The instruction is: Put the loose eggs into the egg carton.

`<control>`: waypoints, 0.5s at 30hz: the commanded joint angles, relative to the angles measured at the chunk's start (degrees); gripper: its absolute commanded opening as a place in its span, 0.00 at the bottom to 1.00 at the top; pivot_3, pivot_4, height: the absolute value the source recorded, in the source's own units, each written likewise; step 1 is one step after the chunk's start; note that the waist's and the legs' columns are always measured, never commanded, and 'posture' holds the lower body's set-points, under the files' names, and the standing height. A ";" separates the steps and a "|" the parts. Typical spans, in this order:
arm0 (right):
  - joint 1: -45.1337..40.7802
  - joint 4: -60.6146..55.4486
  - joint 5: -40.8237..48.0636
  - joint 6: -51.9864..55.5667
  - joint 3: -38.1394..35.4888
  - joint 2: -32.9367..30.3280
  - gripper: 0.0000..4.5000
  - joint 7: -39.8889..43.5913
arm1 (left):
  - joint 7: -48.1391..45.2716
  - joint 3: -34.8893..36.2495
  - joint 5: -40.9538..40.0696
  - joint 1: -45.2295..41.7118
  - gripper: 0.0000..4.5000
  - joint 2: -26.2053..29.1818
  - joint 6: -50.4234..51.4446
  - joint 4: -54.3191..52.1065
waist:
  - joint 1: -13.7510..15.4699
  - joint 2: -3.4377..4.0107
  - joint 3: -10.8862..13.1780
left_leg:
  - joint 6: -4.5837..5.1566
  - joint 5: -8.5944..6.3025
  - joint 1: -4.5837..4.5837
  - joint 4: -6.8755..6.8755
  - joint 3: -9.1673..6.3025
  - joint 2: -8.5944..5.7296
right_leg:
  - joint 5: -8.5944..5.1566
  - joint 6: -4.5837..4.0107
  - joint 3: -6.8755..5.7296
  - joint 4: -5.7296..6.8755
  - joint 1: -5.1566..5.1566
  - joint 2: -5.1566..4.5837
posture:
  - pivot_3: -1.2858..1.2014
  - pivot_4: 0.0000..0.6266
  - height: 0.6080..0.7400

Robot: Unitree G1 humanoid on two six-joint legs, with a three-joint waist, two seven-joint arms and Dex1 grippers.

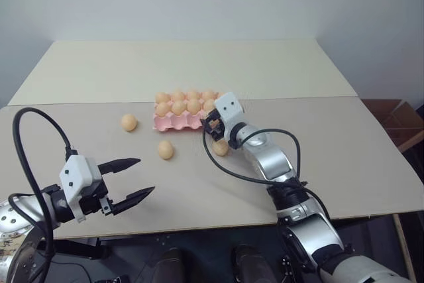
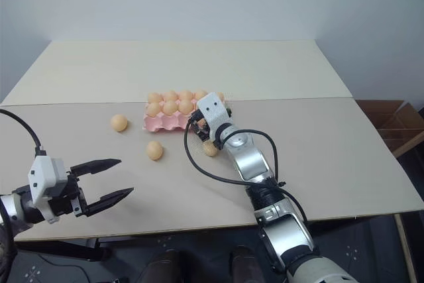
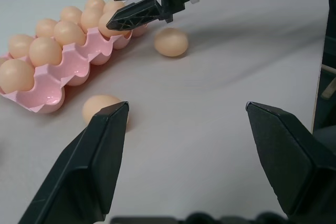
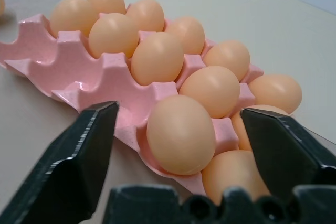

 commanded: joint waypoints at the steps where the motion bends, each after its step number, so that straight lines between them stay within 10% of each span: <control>1: -0.90 -3.18 1.01 -0.18 -1.83 0.69 0.99 -0.16 | 0.15 0.16 -0.39 -0.09 0.86 0.55 0.10 -1.90 | 0.00 0.00 0.00 | 0.00 0.00 0.00 0.00 0.00 0.00 | 0.00 0.00 0.00 0.00 0.00 0.00 | 0.52 0.24 1.00; 15: 16.85 -39.40 11.08 10.57 -5.61 -7.43 0.99 7.42 | 0.93 1.74 -0.99 3.89 0.86 -0.80 0.27 -2.72 | 0.18 0.01 0.01 | 0.00 0.00 0.04 -0.04 0.00 0.00 | 0.00 0.00 -0.02 -0.01 0.02 -0.04 | 0.52 0.24 1.00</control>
